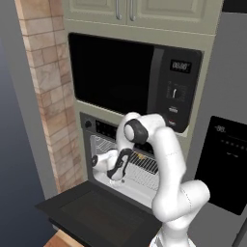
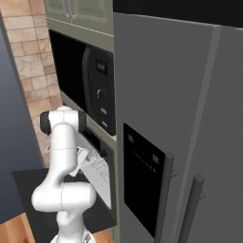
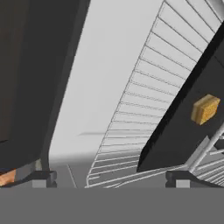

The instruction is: Take the baked cake out of the oven and place it on the plate for cooling. Then close the oven door.

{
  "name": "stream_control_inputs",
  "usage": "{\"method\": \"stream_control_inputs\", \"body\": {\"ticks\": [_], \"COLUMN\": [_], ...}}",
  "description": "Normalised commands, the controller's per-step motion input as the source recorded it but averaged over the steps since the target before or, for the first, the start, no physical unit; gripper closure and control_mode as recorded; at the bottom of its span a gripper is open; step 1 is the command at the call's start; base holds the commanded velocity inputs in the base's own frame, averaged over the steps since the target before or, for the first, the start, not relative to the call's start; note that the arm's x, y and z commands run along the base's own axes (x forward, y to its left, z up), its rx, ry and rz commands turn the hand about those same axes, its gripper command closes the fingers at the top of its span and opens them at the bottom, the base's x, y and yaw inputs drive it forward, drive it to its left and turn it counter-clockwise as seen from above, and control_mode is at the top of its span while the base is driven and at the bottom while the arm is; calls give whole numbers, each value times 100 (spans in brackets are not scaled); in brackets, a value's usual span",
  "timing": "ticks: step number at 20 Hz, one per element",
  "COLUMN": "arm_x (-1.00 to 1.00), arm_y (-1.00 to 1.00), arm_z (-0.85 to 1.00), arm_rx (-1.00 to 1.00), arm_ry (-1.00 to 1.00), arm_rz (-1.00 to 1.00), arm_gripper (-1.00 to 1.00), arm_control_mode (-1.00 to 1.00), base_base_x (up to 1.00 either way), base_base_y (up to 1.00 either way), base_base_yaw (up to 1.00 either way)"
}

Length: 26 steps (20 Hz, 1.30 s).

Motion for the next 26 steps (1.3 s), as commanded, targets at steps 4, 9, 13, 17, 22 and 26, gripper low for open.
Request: {"method": "stream_control_inputs", "body": {"ticks": [4,9,13,17,22,26], "arm_x": [50,62,49,25,-3,-95], "arm_y": [-35,-22,-20,-10,0,42], "arm_z": [-56,-58,-78,-90,-100,-100], "arm_rx": [-20,-11,-6,-2,0,2], "arm_ry": [29,43,30,29,30,37], "arm_rz": [37,30,28,27,28,33], "arm_gripper": [-100,-100,-100,-100,-100,-100], "arm_control_mode": [-100,-100,-100,-100,-100,-100], "base_base_x": [0,0,0,0,0,0], "base_base_y": [0,0,0,0,0,0], "base_base_yaw": [0,0,0,0,0,0]}}
